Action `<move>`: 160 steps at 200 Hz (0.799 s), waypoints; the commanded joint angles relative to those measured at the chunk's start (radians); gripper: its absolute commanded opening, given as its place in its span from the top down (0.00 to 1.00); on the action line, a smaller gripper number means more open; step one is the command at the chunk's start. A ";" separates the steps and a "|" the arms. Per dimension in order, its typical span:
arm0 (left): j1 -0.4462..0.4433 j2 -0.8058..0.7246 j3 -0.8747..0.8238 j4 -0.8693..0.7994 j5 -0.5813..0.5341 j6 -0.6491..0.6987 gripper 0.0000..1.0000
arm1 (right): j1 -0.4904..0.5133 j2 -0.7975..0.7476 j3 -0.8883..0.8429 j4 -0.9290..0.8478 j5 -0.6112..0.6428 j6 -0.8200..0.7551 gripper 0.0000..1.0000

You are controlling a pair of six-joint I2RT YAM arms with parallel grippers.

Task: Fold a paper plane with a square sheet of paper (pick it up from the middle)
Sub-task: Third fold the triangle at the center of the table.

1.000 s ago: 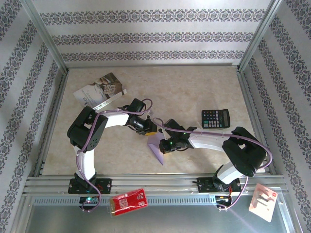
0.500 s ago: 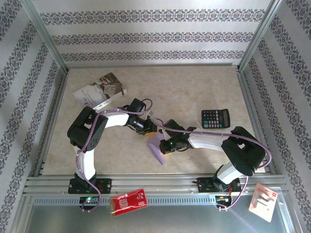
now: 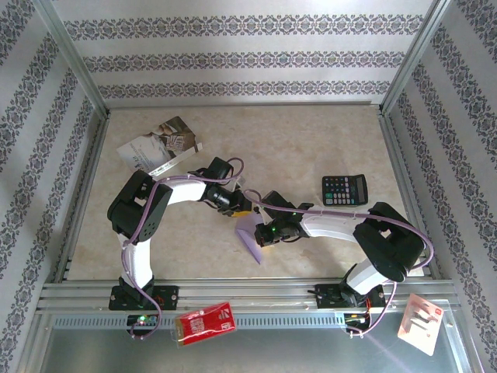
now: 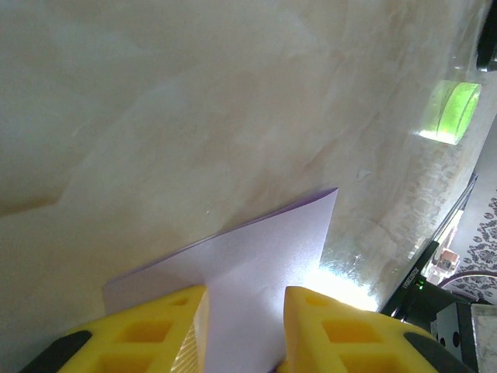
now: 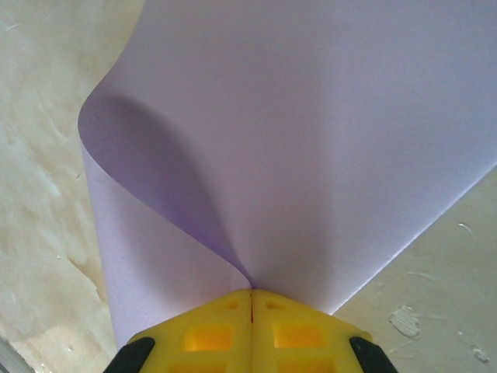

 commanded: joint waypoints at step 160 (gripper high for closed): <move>0.103 -0.437 -0.248 -0.046 -0.134 -0.142 0.65 | -0.048 0.081 0.050 -0.044 0.089 -0.015 1.00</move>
